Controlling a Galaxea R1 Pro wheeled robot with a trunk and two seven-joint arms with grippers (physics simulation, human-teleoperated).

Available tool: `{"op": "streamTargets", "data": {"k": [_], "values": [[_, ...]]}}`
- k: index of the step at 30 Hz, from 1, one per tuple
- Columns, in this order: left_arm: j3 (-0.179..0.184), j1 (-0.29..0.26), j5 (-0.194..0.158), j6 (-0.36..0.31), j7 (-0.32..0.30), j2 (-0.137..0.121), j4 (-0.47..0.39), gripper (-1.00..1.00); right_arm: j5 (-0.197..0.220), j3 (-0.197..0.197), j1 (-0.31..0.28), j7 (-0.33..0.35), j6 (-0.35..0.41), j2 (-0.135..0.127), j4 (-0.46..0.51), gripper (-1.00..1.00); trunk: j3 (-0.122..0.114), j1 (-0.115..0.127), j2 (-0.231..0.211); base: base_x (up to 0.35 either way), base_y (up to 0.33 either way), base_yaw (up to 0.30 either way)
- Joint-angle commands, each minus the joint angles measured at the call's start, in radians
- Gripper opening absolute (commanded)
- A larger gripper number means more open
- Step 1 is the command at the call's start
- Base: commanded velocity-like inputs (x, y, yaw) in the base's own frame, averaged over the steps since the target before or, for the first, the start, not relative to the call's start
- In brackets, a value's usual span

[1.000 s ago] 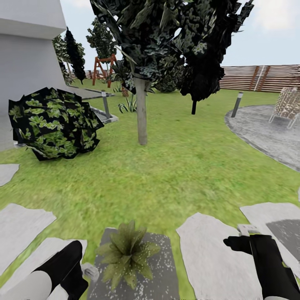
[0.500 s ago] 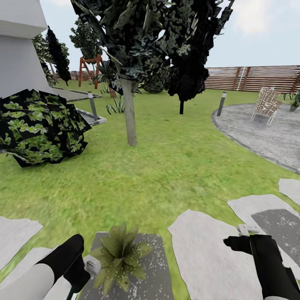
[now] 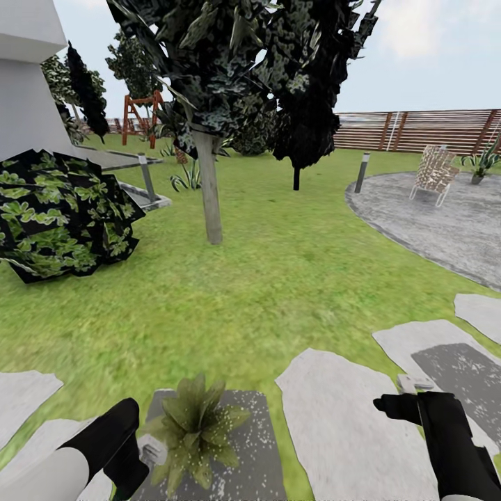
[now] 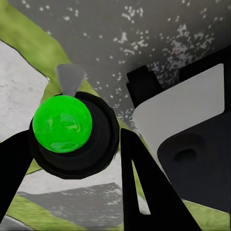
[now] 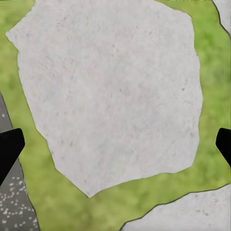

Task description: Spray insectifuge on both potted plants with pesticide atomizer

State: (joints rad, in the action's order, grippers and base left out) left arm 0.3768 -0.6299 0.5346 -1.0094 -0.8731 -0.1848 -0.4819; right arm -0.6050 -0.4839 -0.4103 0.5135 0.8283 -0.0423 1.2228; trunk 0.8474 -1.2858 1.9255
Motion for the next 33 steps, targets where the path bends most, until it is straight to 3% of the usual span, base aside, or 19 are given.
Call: {"op": "streamTargets", "data": {"k": [1,22,33], "values": [[0.004,0.001,0.009,-0.002,-0.01,-0.001,-0.002,-1.0,-0.009,-0.002,-0.001,0.011,0.002,0.0,0.001,1.0,0.002,0.0,0.0,0.0,0.0,0.0],[-0.003,-0.001,0.009,-0.002,-0.008,-0.001,-0.005,-1.0,-0.01,-0.001,-0.001,0.011,0.002,-0.001,0.001,1.0,0.035,0.0,0.0,0.003,0.003,0.0],[-0.006,-0.001,0.008,-0.002,-0.008,-0.001,-0.003,-1.0,-0.011,-0.001,-0.001,0.01,0.003,0.0,0.001,1.0,0.036,0.0,0.0,0.091,0.26,-0.11]]}}
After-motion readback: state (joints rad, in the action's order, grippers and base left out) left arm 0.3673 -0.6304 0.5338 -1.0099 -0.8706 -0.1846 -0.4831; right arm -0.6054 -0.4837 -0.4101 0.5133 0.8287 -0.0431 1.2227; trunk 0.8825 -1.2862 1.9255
